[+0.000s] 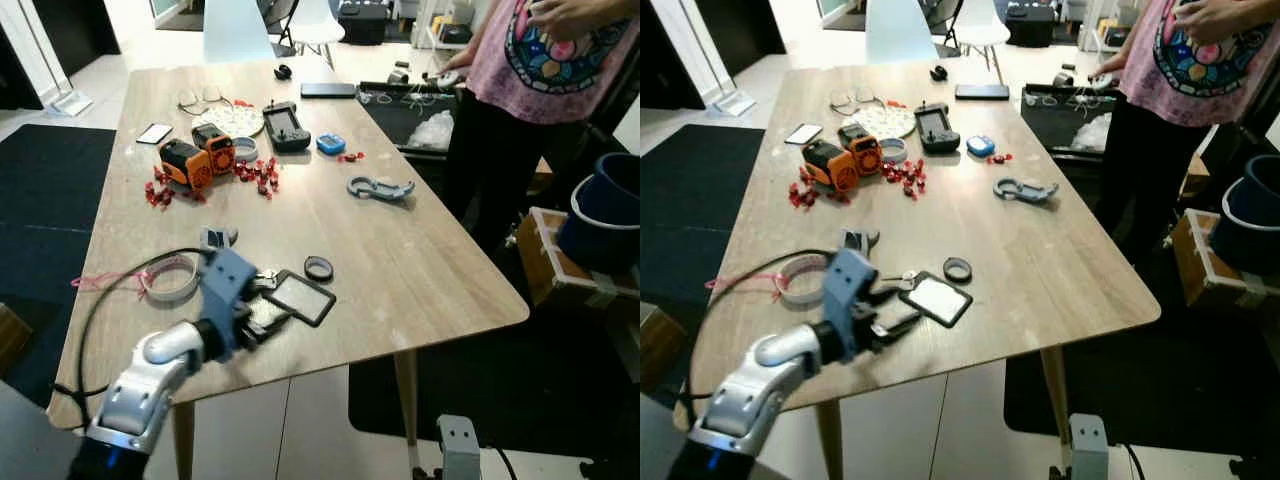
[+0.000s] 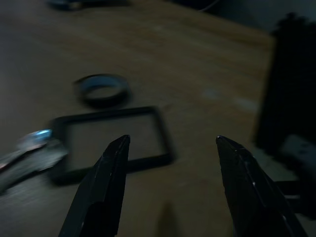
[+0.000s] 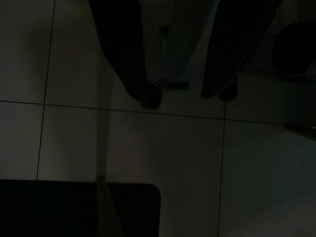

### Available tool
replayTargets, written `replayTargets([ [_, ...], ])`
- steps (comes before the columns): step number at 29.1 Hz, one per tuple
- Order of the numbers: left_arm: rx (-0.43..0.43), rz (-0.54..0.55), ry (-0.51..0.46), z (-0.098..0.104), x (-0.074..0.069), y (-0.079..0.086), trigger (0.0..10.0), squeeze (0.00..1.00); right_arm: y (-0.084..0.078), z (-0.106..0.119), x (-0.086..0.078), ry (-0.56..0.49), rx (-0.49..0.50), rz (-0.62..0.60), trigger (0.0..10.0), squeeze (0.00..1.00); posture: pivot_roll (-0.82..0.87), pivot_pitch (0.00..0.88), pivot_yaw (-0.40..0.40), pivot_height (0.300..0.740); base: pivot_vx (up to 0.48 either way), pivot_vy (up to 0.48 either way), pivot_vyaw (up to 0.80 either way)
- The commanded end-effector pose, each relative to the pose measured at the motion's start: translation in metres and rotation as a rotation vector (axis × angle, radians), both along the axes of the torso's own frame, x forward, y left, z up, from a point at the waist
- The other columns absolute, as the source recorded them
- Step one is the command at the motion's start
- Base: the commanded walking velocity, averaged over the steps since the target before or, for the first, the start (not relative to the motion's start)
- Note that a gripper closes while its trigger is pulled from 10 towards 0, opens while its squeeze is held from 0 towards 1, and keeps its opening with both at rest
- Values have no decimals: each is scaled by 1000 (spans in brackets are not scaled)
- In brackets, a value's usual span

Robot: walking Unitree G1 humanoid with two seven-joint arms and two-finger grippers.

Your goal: Hang keys on a hook

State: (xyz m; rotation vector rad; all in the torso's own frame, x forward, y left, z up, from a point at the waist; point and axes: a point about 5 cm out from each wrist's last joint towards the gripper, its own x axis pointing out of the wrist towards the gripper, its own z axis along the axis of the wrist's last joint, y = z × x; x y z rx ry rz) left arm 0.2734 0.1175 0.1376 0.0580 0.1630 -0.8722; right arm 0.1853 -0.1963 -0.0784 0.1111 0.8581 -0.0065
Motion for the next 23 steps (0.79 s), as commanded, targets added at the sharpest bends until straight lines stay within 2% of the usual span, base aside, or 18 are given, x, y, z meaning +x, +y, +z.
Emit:
replayTargets([
  [1, -20, -11, 18, -6, -5, -12, 10000, 0, -1, -2, -5, 15, 2, -12, 10000, 0, 31, 87, 8, 740, 0, 0, 0],
  [4, -27, -11, 31, -10, -7, -20, 10000, 0, -1, -2, -5, 14, 2, -11, 10000, 0, 31, 86, 8, 740, 0, 0, 0],
  [6, -34, -20, 64, -18, -12, -37, 10000, 0, 0, -2, -5, 13, 3, -11, 10000, 0, 31, 84, 8, 740, 0, 0, 0],
  [9, -29, -24, 79, -20, -14, -42, 10000, 0, 0, -2, -5, 13, 3, -11, 10000, 0, 30, 87, 10, 740, 0, 0, 0],
  [14, 73, 133, 91, -32, -6, -46, 10000, 0, 0, -3, -5, 16, 4, -11, 10000, 0, 31, 93, 10, 740, 0, 0, 0],
  [16, 120, 215, 84, -35, 0, -44, 10000, 0, 0, -3, -5, 17, 4, -11, 10000, 0, 31, 96, 11, 740, 0, 0, 0],
  [17, 120, 215, 84, -35, 0, -44, 10000, 0, 0, -3, -5, 17, 4, -11, 10000, 0, 31, 96, 11, 740, 0, 0, 0],
  [22, 213, 467, 36, -39, 17, -31, 10000, 0, 0, -3, -6, 17, 4, -15, 10000, 0, 29, 99, 12, 740, 0, 0, 0],
  [23, 213, 467, 36, -39, 17, -31, 10000, 0, 0, -3, -6, 17, 4, -15, 10000, 0, 29, 99, 12, 740, 0, 0, 0],
])
